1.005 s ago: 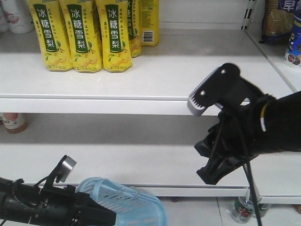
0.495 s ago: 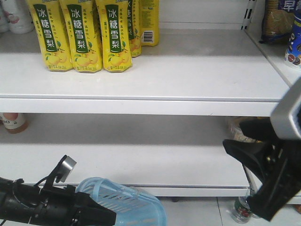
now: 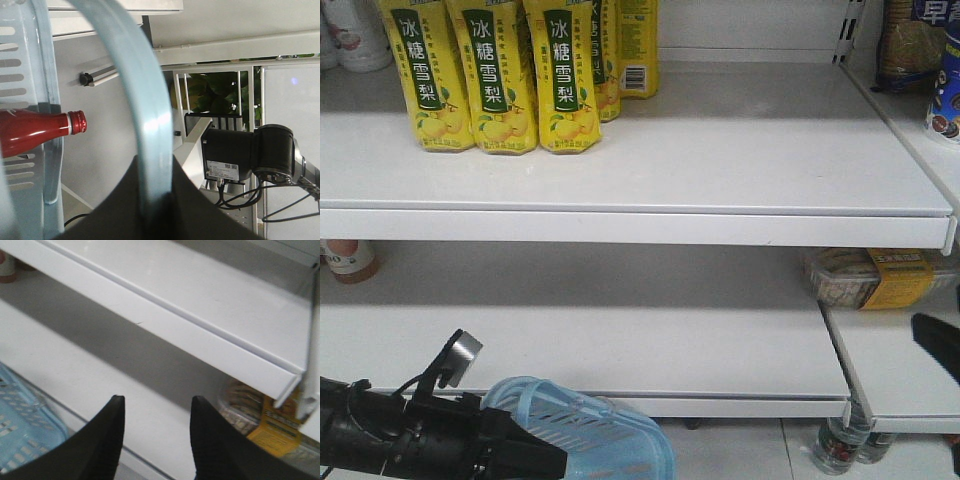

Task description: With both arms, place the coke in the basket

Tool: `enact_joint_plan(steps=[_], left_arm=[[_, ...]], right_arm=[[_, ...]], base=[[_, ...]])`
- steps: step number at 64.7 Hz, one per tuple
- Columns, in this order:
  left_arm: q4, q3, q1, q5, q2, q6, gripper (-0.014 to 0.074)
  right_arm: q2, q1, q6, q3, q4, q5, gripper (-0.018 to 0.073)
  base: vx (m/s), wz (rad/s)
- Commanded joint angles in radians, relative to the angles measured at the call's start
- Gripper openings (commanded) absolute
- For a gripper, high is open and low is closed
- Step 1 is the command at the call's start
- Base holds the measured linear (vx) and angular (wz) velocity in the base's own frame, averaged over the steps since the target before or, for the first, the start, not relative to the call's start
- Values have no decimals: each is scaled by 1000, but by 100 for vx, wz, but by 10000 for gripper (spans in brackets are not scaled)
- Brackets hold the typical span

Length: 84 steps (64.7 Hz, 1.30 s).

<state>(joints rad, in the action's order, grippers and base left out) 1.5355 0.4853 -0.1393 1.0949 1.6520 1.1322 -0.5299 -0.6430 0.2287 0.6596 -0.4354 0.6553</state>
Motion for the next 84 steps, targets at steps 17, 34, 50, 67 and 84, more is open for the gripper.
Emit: enact_joint_plan(steps=[17, 34, 50, 67, 84], left_arm=[[80, 18, -2, 138, -38, 3, -6], [80, 18, -2, 138, -38, 3, -6], [80, 18, -2, 138, -38, 3, -6], [80, 18, -2, 138, -38, 3, -6], [80, 18, -2, 138, -38, 3, -6]], right_arm=[[31, 3, 166, 24, -143, -36, 300], [31, 3, 116, -124, -27, -169, 288], [31, 3, 115, -292, 65, -386, 251], [31, 3, 114, -359, 63, -482, 191], [31, 3, 122, -374, 31, -514, 189]], base=[[0, 0], [0, 0], [0, 0], [0, 0], [0, 0]])
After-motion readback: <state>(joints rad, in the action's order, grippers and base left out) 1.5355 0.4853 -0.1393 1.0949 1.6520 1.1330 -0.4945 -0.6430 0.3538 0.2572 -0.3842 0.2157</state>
